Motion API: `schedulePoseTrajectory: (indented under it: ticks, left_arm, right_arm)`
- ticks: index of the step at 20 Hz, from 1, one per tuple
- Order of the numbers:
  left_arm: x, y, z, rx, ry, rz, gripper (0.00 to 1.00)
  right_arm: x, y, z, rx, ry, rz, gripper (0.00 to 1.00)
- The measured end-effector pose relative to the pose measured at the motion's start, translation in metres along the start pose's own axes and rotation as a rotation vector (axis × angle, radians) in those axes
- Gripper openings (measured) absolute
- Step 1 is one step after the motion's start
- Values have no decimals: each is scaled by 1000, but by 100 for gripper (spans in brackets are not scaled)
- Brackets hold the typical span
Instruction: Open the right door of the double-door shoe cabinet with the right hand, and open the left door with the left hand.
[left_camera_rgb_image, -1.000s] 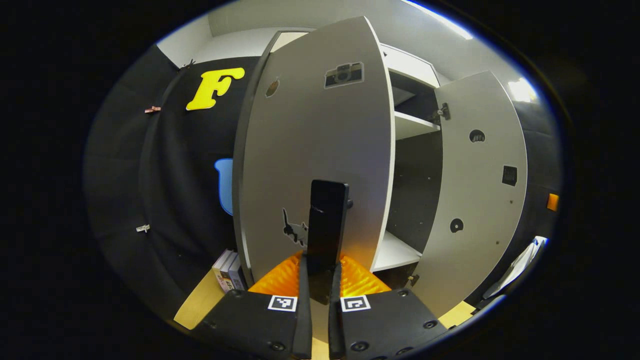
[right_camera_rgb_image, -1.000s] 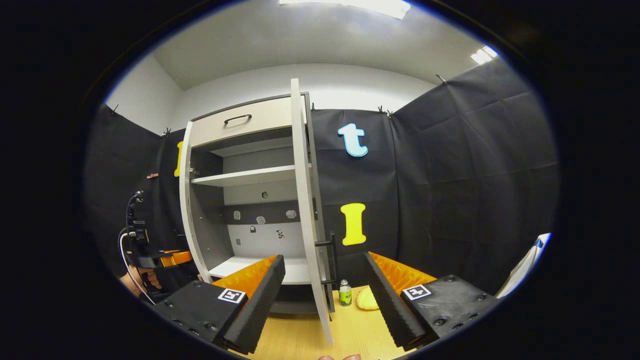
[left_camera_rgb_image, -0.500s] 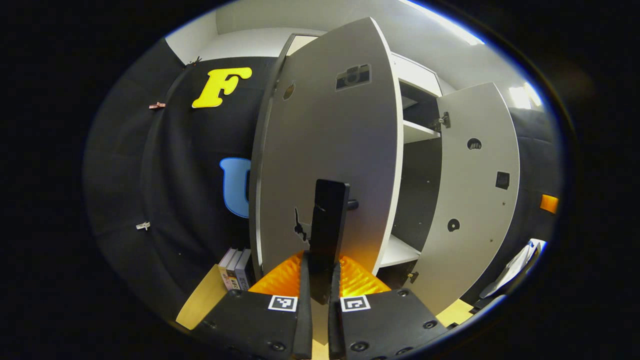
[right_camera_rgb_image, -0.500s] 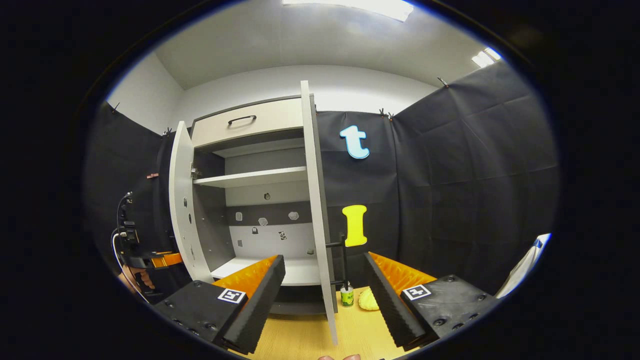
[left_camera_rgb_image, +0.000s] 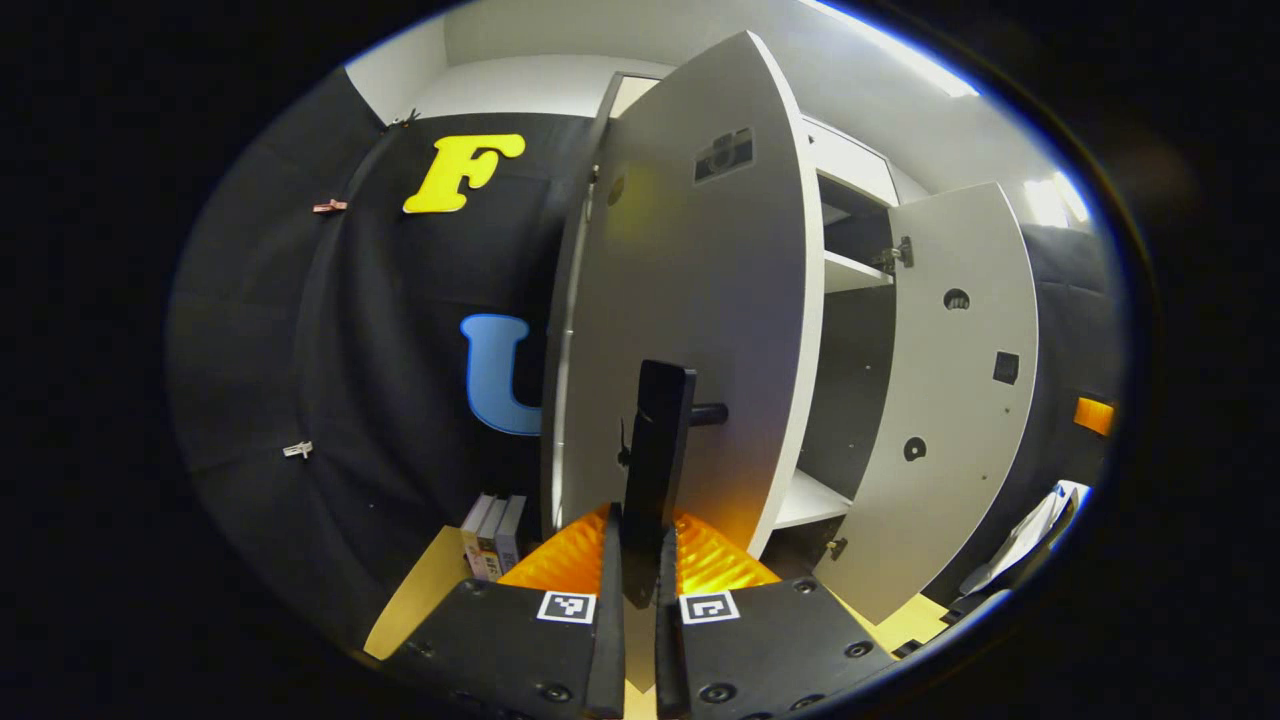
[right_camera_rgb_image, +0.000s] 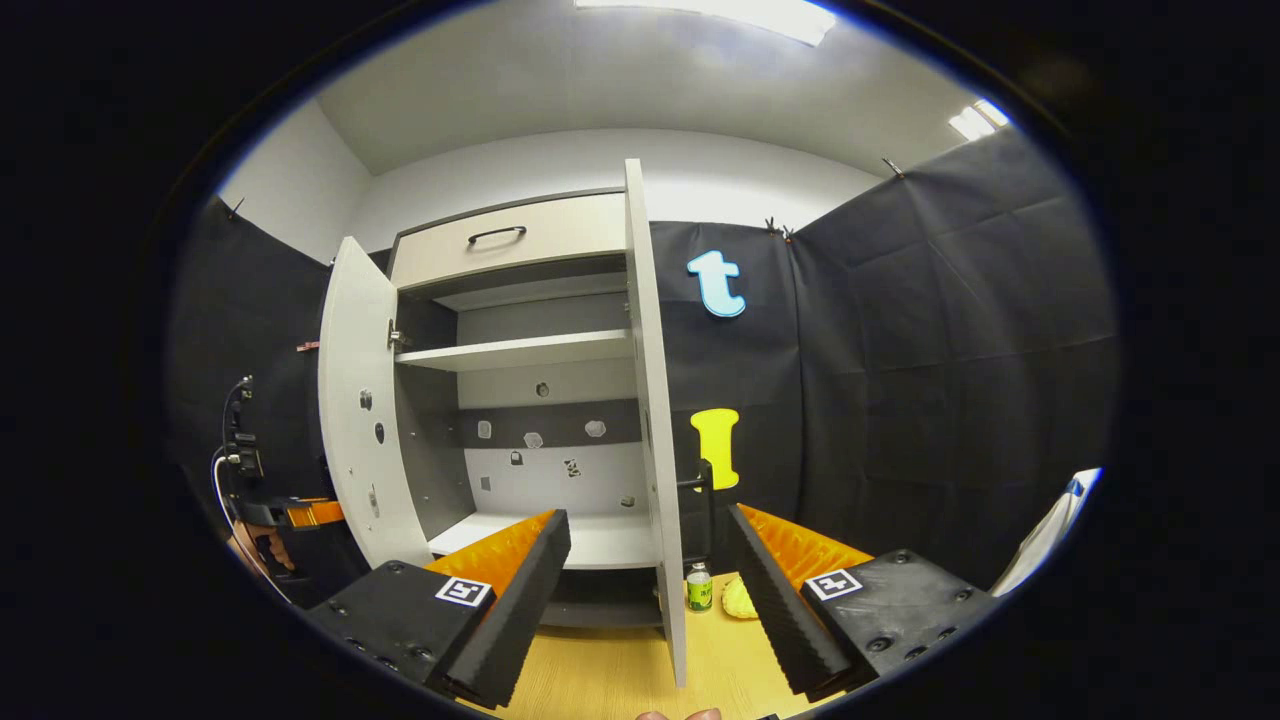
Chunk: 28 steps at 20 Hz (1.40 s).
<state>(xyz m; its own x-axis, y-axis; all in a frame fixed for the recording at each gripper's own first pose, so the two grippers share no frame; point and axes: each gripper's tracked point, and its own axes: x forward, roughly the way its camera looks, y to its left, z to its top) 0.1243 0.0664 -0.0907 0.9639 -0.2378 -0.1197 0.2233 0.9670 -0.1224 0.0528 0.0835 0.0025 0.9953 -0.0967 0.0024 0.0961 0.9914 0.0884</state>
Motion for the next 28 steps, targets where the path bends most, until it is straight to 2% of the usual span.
schedulePoseTrajectory:
  ticks: [2, 4, 5, 6, 7, 8, 9, 11, 15, 16, 19, 22, 26, 28]
  left_arm:
    - [-6, 19, 3, -13, -19, 26, 14]
    - [-8, 46, 9, -28, -28, 54, 15]
    - [-10, 65, 12, -38, -30, 94, 13]
    - [-11, 79, 15, -40, -24, 88, 11]
    - [-12, 77, 12, -70, -1, 42, 7]
    - [-13, 66, 15, -93, -6, 0, 8]
    - [-10, 65, 14, -85, -4, -1, 13]
    - [-10, 72, 14, -45, -9, 29, 11]
    - [-22, 72, 12, -34, -15, 63, 11]
    - [-26, 73, 11, -21, -18, 78, 14]
    - [-46, 69, 14, 14, -26, 109, 18]
    - [-70, 68, 24, 36, -56, 149, 16]
    - [-98, 60, 37, 14, -86, 171, 25]
    - [-108, 54, 42, 29, -97, 182, 40]
  right_arm:
    - [-1, 4, -2, 3, 2, 2, 98]
    - [-3, 7, -3, 6, 5, 5, 98]
    - [-2, 10, -2, 6, 4, 7, 98]
    - [-1, 12, -3, 7, 5, 8, 98]
    - [0, 15, -3, 9, 5, 12, 98]
    - [0, 16, -3, 11, 4, 15, 98]
    - [-1, 19, -3, 11, 2, 19, 98]
    - [-2, 28, -3, 13, 3, 27, 98]
    - [-3, 28, -4, 19, 9, 30, 98]
    - [-3, 26, -4, 21, 11, 30, 98]
    - [-6, 24, -4, 28, 13, 31, 98]
    - [-4, 20, -3, 30, 14, 35, 98]
    - [-2, 19, 1, 23, 8, 41, 98]
    - [-2, 21, 2, 19, 5, 45, 98]
